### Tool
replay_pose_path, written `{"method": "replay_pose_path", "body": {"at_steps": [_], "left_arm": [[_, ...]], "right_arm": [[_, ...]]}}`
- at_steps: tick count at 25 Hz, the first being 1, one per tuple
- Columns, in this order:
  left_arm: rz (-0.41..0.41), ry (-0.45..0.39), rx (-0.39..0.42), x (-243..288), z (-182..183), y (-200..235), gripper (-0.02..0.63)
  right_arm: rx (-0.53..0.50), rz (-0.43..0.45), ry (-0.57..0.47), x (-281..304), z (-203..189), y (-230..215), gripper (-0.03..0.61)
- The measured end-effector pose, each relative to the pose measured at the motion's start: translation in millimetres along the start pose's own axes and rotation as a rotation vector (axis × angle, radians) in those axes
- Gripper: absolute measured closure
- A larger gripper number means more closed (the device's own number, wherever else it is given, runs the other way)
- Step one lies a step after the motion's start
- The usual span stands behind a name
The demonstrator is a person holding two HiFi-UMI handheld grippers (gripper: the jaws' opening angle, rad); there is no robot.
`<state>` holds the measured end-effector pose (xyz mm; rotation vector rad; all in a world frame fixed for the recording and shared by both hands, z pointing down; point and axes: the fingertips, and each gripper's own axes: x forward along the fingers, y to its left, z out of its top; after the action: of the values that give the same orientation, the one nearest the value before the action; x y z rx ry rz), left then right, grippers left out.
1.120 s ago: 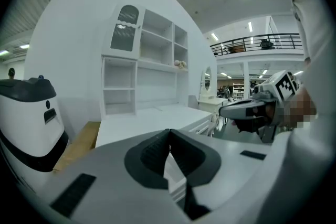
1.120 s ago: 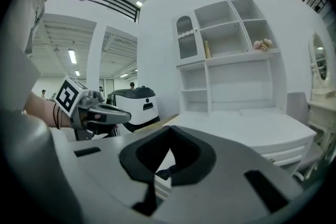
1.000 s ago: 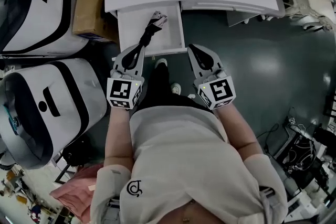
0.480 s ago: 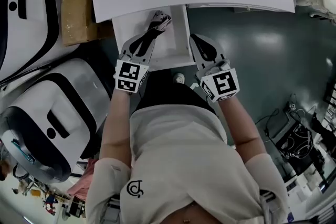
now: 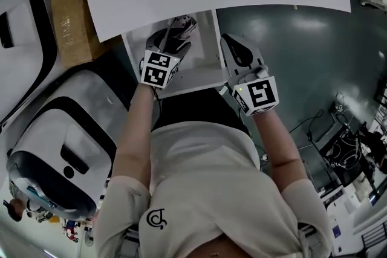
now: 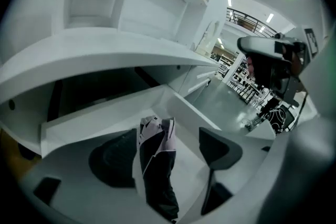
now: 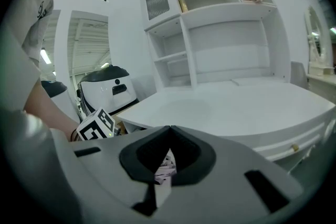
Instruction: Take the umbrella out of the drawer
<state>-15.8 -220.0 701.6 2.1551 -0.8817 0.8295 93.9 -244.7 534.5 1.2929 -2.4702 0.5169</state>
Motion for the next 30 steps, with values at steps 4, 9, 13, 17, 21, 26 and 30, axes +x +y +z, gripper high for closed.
{"method": "replay_pose_path", "body": {"at_steps": [4, 9, 13, 17, 21, 26, 30], "left_arm": [[0.0, 0.093, -0.007, 31.9, -16.4, 9.4, 0.211], [0.009, 0.182, -0.001, 62.8, -34.7, 19.8, 0.194], [0.015, 0.254, -0.002, 79.9, -46.7, 24.8, 0.192], [0.033, 0.291, 0.014, 88.1, -52.0, 29.0, 0.192], [0.109, 0.316, 0.067, 90.8, -52.6, 34.6, 0.195], [0.221, 0.32, 0.12, 90.1, -52.2, 44.7, 0.275], [0.231, 0.288, 0.079, 86.8, -51.0, 50.3, 0.351]], "right_arm": [[0.016, -0.021, 0.021, 11.6, -8.0, -10.2, 0.572], [0.034, -0.045, 0.032, 26.5, -16.6, -18.9, 0.572], [0.043, -0.06, 0.037, 34.0, -21.2, -25.4, 0.572], [0.054, -0.073, 0.039, 37.7, -24.8, -27.8, 0.572], [0.07, -0.082, 0.049, 38.1, -29.5, -27.5, 0.572], [0.087, -0.097, 0.052, 34.4, -32.0, -26.3, 0.572], [0.083, -0.113, 0.057, 26.5, -34.5, -28.0, 0.572]]}}
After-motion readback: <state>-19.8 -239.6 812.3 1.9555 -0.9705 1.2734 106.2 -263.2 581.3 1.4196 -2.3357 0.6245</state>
